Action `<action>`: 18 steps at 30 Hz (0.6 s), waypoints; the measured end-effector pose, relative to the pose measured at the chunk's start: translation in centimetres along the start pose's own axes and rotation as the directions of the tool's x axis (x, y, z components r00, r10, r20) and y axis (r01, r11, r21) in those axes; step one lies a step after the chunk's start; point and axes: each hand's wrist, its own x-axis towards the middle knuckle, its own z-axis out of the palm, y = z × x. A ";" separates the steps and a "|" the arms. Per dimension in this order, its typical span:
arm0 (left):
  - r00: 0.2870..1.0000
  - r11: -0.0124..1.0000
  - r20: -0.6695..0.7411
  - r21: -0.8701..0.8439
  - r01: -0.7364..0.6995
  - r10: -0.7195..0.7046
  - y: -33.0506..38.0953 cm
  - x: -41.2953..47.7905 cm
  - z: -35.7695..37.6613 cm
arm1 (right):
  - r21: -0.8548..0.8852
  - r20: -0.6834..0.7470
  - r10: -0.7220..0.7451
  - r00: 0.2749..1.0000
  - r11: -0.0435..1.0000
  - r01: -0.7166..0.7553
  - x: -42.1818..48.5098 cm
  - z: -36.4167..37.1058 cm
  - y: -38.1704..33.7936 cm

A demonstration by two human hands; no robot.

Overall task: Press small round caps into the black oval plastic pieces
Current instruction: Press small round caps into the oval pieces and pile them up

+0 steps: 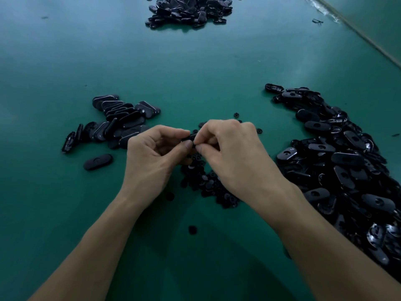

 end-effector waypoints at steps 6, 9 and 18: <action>1.000 1.000 0.016 0.022 0.006 -0.006 -0.1 0.1 0.0 | 0.011 -0.059 0.004 0.998 1.000 -0.004 -0.2 0.6 0.0; 1.000 1.000 0.018 0.012 0.010 -0.010 0.0 0.1 0.0 | 0.045 -0.096 0.001 0.995 0.999 0.003 -0.3 0.7 -0.1; 1.000 1.000 0.013 -0.011 0.026 -0.026 0.0 0.0 0.1 | 0.077 -0.102 -0.008 0.995 0.997 0.015 -0.2 0.4 0.0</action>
